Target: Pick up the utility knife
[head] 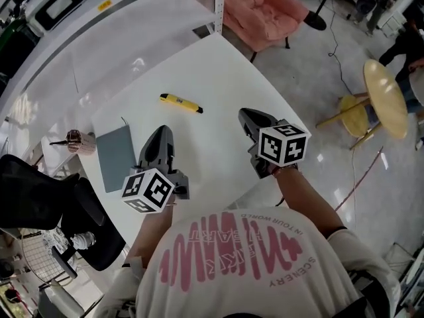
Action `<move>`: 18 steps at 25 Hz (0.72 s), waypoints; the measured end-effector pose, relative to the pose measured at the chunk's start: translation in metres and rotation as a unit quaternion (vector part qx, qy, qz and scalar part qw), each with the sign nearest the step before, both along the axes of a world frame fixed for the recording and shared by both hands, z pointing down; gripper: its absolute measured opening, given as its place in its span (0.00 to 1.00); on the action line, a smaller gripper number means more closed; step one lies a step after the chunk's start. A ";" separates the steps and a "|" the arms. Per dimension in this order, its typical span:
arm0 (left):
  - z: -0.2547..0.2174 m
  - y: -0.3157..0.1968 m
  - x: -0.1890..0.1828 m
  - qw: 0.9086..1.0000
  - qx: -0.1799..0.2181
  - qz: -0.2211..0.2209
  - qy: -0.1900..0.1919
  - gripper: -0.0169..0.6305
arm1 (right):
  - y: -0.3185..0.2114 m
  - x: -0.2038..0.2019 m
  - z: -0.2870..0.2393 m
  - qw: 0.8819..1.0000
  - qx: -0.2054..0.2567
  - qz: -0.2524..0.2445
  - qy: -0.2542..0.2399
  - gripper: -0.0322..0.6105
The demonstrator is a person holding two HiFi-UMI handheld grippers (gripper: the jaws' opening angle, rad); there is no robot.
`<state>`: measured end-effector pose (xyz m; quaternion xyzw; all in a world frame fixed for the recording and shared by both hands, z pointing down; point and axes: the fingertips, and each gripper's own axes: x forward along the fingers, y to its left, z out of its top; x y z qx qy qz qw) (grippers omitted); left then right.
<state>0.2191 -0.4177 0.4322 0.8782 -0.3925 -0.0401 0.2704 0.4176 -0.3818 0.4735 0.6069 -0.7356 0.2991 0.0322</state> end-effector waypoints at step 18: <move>0.048 -0.047 -0.057 0.995 -0.056 -0.075 -0.024 0.06 | -0.120 -0.072 0.067 0.987 -0.091 -0.131 -0.003 0.07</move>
